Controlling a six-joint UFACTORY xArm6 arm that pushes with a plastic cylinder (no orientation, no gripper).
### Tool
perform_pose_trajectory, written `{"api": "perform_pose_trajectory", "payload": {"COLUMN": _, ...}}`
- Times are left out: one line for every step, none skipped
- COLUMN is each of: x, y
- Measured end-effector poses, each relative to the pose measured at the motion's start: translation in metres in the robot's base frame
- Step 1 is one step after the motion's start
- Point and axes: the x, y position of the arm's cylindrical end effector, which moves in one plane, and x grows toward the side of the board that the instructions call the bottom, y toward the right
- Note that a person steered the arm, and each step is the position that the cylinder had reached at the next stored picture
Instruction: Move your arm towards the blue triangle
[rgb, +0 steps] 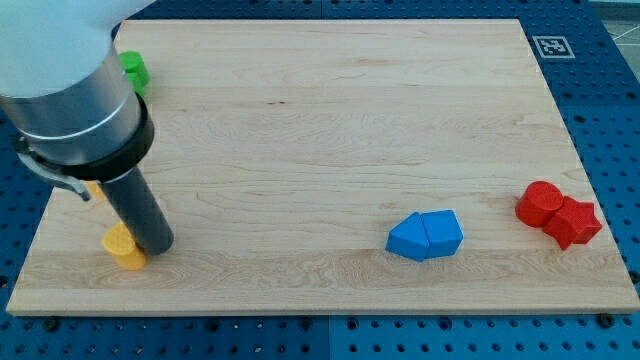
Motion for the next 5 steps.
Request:
{"api": "perform_pose_trajectory", "payload": {"x": 0.000, "y": -0.010}}
{"api": "perform_pose_trajectory", "payload": {"x": 0.000, "y": -0.018}}
{"api": "perform_pose_trajectory", "payload": {"x": 0.000, "y": -0.028}}
{"api": "perform_pose_trajectory", "payload": {"x": 0.000, "y": -0.032}}
{"api": "perform_pose_trajectory", "payload": {"x": 0.000, "y": -0.020}}
